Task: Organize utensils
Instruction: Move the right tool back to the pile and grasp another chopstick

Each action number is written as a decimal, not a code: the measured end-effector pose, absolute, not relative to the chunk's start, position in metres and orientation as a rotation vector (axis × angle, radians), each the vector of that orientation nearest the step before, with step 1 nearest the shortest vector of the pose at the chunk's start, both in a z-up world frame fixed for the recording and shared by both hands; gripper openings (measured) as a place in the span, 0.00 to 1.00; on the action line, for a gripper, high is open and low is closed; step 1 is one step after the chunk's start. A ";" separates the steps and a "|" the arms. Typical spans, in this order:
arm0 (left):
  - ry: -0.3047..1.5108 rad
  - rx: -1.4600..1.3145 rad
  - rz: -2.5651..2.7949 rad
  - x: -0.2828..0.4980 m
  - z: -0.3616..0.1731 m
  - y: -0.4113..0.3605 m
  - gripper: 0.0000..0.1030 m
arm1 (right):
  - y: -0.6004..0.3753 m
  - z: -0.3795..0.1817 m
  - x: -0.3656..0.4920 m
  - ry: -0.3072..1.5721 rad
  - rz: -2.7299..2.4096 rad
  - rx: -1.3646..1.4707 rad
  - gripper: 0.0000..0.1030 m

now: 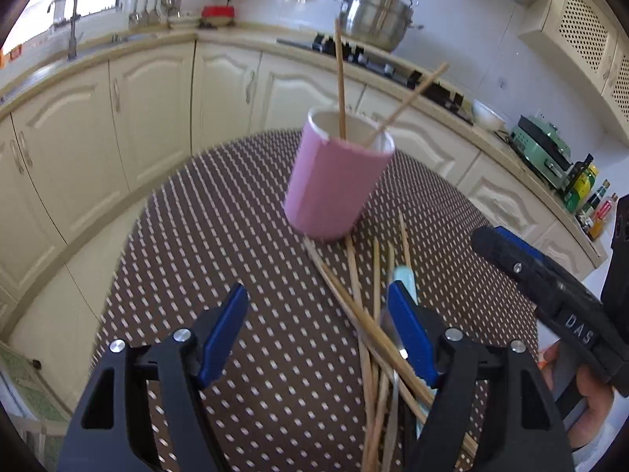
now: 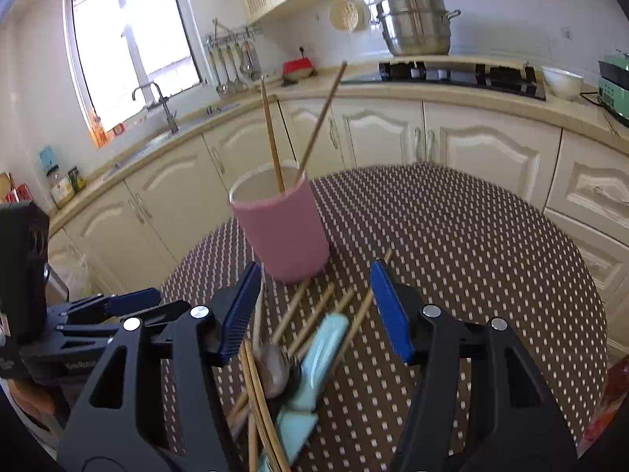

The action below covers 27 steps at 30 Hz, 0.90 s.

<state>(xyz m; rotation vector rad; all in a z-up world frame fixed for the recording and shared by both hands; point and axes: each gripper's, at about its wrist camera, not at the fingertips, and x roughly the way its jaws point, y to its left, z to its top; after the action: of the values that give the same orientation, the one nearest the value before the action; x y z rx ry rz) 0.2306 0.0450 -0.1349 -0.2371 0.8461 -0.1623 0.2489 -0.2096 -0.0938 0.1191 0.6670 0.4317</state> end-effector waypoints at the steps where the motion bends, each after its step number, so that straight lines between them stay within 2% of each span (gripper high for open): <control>1: 0.859 -0.253 -0.168 0.227 -0.140 0.044 0.70 | -0.210 -0.098 0.245 0.683 0.435 0.104 0.57; 11: 0.886 -0.297 -0.132 0.192 -0.163 0.043 0.70 | -0.207 -0.136 0.212 0.869 0.500 -0.040 0.57; 24: 0.903 -0.313 -0.107 0.179 -0.170 0.052 0.70 | -0.189 -0.152 0.197 0.900 0.507 -0.182 0.56; 26: 0.907 -0.314 -0.106 0.180 -0.170 0.053 0.70 | -0.186 -0.156 0.194 0.917 0.510 -0.200 0.51; 27: 0.911 -0.314 -0.106 0.180 -0.170 0.052 0.70 | -0.186 -0.157 0.194 0.924 0.518 -0.195 0.45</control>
<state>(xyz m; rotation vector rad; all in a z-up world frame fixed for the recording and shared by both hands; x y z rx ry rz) 0.1801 0.0521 -0.1702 -0.3138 0.9112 -0.1057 0.1939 -0.1859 -0.1571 -0.1951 0.9242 0.5180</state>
